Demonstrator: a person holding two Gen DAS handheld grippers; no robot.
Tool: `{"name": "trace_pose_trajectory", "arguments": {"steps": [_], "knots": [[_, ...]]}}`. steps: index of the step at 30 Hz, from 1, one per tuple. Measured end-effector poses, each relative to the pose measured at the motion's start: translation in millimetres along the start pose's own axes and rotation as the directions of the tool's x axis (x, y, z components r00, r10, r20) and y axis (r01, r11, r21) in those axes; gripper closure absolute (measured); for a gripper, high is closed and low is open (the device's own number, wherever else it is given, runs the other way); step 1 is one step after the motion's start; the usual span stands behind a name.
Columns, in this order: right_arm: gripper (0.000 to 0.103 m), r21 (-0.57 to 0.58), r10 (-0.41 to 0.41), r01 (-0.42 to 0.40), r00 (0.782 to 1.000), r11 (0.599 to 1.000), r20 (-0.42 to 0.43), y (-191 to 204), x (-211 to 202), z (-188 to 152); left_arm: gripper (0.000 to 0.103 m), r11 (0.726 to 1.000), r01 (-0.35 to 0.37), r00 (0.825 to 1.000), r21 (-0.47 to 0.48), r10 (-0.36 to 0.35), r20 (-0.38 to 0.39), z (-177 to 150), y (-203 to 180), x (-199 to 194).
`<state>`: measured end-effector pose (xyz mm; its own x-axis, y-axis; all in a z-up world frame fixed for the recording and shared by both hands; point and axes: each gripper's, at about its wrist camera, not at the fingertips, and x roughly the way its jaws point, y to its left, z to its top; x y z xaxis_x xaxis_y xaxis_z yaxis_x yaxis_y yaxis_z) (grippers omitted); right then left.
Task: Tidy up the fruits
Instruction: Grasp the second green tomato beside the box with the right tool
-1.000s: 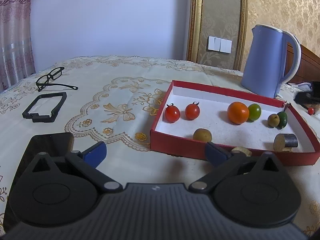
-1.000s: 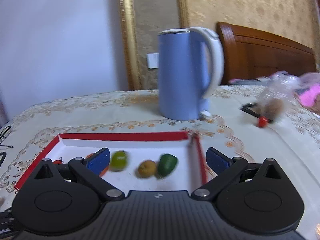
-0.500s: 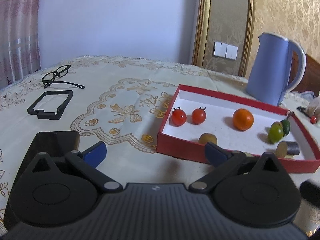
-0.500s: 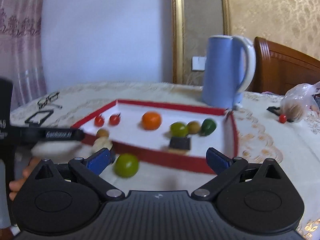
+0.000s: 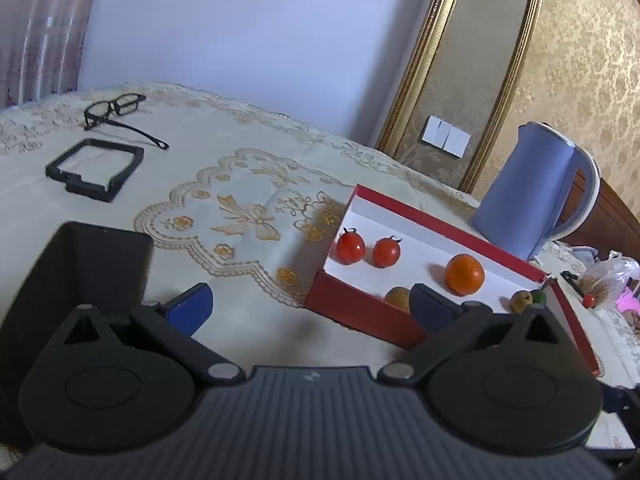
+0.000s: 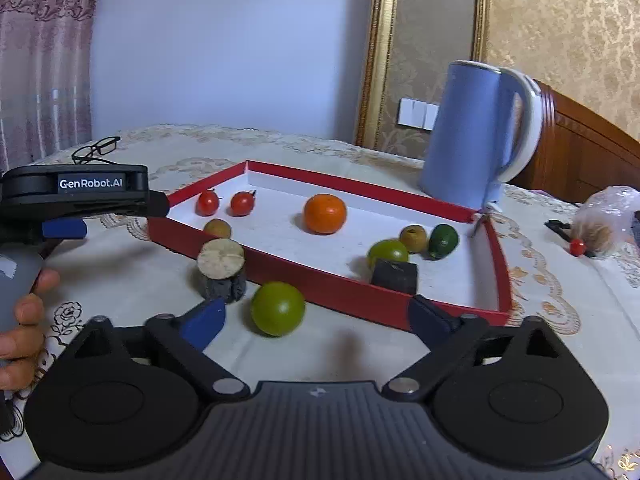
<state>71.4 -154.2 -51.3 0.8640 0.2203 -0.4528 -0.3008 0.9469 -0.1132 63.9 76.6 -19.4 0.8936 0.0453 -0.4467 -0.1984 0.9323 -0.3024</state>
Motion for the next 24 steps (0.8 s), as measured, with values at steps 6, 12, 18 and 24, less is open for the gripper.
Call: {"name": "trace_pose_trajectory", "arguments": {"steps": [6, 12, 18, 24], "knots": [[0.043, 0.037, 0.061, -0.059, 0.997, 0.998, -0.042, -3, 13, 3, 0.0, 0.989, -0.031, 0.998, 0.143, 0.024, 0.051, 2, -11, -13], [0.06, 0.008, 0.101, -0.101, 0.992, 0.995, -0.078, 6, 20, 6, 0.0, 0.969, -0.044, 0.996, 0.242, 0.025, 0.083, -2, -25, -21], [0.07, 0.045, 0.117, -0.114, 0.991, 0.992, -0.065, -1, 17, 5, 0.0, 0.964, -0.004, 0.999, 0.264, -0.005, 0.034, -5, -28, -17], [0.07, 0.064, 0.062, -0.063, 0.998, 0.996, 0.012, -25, -17, 0, 0.0, 0.939, 0.082, 0.996, 0.334, -0.086, -0.003, -18, -45, -25]]}}
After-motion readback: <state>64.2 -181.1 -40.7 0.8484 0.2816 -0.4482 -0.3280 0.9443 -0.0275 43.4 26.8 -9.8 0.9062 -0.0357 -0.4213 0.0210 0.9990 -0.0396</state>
